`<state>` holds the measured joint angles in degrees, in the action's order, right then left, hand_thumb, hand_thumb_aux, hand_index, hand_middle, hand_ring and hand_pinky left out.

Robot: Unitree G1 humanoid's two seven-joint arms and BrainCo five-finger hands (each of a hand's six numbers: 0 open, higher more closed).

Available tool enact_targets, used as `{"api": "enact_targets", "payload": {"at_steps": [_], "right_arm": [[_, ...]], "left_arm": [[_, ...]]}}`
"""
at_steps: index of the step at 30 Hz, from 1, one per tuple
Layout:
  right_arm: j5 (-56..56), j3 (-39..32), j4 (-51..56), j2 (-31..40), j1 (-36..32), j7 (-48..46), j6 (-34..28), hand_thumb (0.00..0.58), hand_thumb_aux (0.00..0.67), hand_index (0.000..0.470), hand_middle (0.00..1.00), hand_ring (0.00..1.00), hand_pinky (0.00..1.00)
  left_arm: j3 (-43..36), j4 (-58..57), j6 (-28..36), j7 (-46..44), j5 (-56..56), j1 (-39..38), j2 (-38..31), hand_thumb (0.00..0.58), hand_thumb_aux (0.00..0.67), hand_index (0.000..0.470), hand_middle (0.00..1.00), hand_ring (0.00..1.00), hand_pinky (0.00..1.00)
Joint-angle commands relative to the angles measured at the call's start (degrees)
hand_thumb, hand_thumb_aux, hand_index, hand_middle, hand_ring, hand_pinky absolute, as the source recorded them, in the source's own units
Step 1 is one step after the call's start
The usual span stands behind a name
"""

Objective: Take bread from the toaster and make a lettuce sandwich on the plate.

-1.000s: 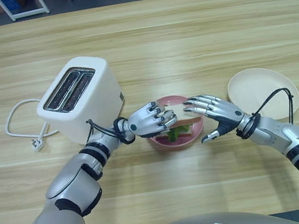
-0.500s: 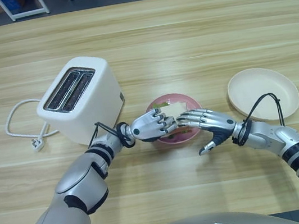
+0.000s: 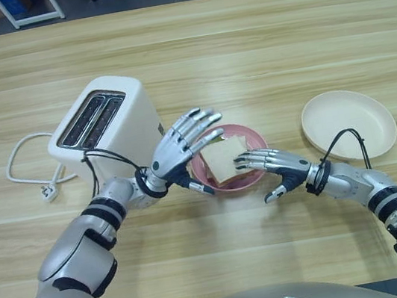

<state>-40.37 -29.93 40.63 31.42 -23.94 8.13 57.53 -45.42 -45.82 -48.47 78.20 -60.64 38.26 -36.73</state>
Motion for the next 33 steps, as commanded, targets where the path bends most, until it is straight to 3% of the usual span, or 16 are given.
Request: {"api": "enact_targets", "payload": {"at_steps": [1, 7, 12, 14, 15, 16, 17, 18, 24, 28, 33], "right_arm": [[1.33, 1.86, -5.11, 0.64, 3.86, -0.15, 0.96, 0.0, 0.0, 0.0, 0.0, 0.0, 0.0], [15.64, 13.84, -20.33, 0.18, 10.89, 3.66, 2.43, 0.0, 0.0, 0.0, 0.0, 0.0, 0.0], [29.38, 18.72, -28.72, 3.04, 18.74, -1.74, -0.41, 0.0, 0.0, 0.0, 0.0, 0.0, 0.0], [33.22, 18.4, -31.24, 6.78, 24.41, -6.96, -1.96, 0.0, 0.0, 0.0, 0.0, 0.0, 0.0], [34.47, 18.38, -31.7, 8.29, 26.97, -9.09, -2.3, 0.0, 0.0, 0.0, 0.0, 0.0, 0.0], [35.14, 18.5, -31.46, 9.24, 28.9, -10.7, -2.27, 0.0, 0.0, 0.0, 0.37, 0.37, 0.37], [35.19, 18.64, -30.75, 9.75, 30.21, -12.06, -2.11, 0.265, 0.176, 0.123, 0.99, 0.99, 0.99], [35.26, 18.49, -30.02, 10.05, 31.08, -13.59, -2.2, 0.58, 0.665, 0.466, 1.0, 1.0, 1.0], [29.96, 16.18, -24.1, 6.68, 28.15, -19.34, -3.34, 0.58, 0.67, 0.47, 1.0, 1.0, 1.0], [18.99, 12.72, -15.26, 0.23, 22.38, -16.64, -4.21, 0.58, 0.67, 0.47, 1.0, 1.0, 1.0], [5.98, 9.18, -4.81, -5.57, 15.51, -6.88, -5.85, 0.58, 0.67, 0.47, 1.0, 1.0, 1.0]], "left_arm": [[6.1, 2.12, -3.49, -5.57, 6.82, -4.35, -2.51, 0.0, 0.0, 0.0, 0.0, 0.0, 0.0], [15.36, 6.56, -12.97, -19.02, 23.46, -12.93, -3.38, 0.0, 0.0, 0.0, 0.0, 0.0, 0.0], [17.23, 15.01, -19.53, -36.3, 34.76, -21.78, -7.44, 0.0, 0.0, 0.0, 0.0, 0.0, 0.0], [16.18, 15.57, -24.06, -43.94, 35.88, -25.38, -12.27, 0.0, 0.0, 0.0, 0.92, 0.92, 0.92], [15.68, 15.49, -25.15, -47.38, 37.43, -27.14, -14.3, 0.487, 0.402, 0.282, 1.0, 1.0, 1.0], [15.66, 15.05, -26.26, -50.1, 38.3, -28.54, -15.76, 0.58, 0.67, 0.47, 1.0, 1.0, 1.0], [15.49, 14.66, -26.71, -52.94, 39.67, -29.71, -16.83, 0.58, 0.67, 0.47, 1.0, 1.0, 1.0], [15.47, 14.33, -26.59, -55.82, 40.54, -30.61, -17.46, 0.58, 0.67, 0.47, 1.0, 1.0, 1.0], [15.23, 14.82, -21.35, -70.05, 37.42, -32.08, -14.11, 0.58, 0.67, 0.47, 1.0, 1.0, 1.0], [16.95, 11.65, -13.05, -66.51, 24.67, -28.71, -6.33, 0.58, 0.67, 0.47, 1.0, 1.0, 1.0], [15.33, 6.3, -5.91, -58.6, 13.21, -24.76, -0.51, 0.58, 0.67, 0.47, 1.0, 1.0, 1.0]]}}
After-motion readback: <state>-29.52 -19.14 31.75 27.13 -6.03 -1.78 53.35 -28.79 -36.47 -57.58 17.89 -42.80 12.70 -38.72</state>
